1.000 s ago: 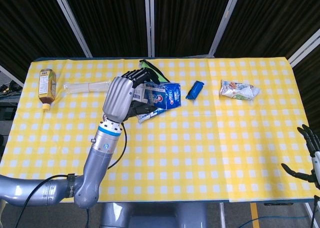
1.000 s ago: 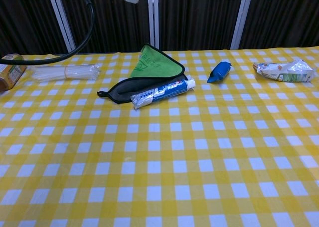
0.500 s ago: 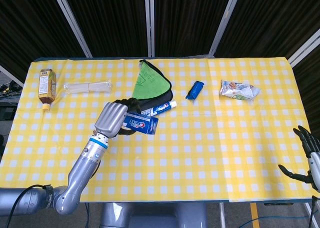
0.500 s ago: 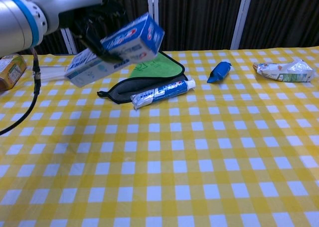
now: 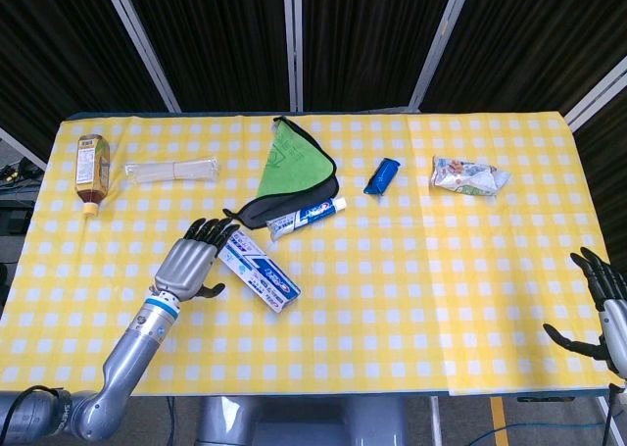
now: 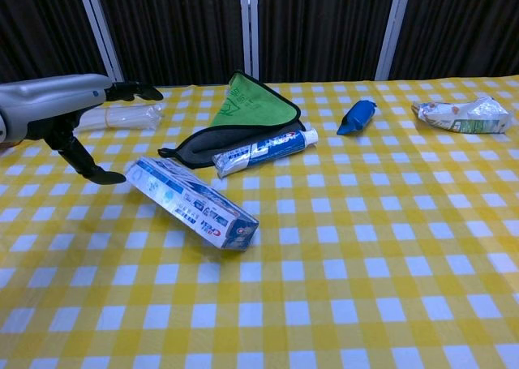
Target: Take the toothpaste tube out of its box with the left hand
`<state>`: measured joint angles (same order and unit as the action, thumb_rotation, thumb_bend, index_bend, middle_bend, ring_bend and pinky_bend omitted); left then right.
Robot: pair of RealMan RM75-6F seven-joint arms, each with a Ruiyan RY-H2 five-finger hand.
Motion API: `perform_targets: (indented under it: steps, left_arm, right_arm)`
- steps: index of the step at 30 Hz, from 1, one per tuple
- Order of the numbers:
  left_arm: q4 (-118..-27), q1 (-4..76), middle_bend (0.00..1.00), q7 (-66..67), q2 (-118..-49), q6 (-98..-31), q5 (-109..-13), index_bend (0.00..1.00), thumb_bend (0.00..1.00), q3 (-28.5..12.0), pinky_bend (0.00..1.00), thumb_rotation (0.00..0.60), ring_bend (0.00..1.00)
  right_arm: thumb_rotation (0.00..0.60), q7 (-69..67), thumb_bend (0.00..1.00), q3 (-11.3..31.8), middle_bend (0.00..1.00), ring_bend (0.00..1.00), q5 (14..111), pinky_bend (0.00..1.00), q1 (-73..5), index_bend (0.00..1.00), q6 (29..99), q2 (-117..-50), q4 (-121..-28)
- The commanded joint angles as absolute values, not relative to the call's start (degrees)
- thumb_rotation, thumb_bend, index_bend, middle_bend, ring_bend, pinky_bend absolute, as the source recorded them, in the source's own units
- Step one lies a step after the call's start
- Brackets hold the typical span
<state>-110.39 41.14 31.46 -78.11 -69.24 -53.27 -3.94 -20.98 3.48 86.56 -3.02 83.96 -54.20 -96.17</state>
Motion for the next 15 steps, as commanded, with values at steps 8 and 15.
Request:
perform_targets:
  steps: [8, 15]
  left_arm:
    - [-101.21, 23.72, 0.00, 20.64, -77.50, -88.25, -75.21, 0.02, 0.24, 7.81, 0.00, 0.600, 0.00]
    - [-96.94, 15.51, 0.00, 19.45, -77.09, -96.91, -81.56, 0.00, 0.23, 11.16, 0.00, 0.600, 0.00]
  right_arm:
    - [0.600, -14.89, 0.08, 2.92, 0.00, 0.00, 87.27, 0.00, -3.60, 0.00, 83.30, -56.18, -96.76]
    - [0.600, -12.58, 0.08, 2.48, 0.00, 0.00, 88.03, 0.00, -3.56, 0.00, 83.63, -57.26, -96.35]
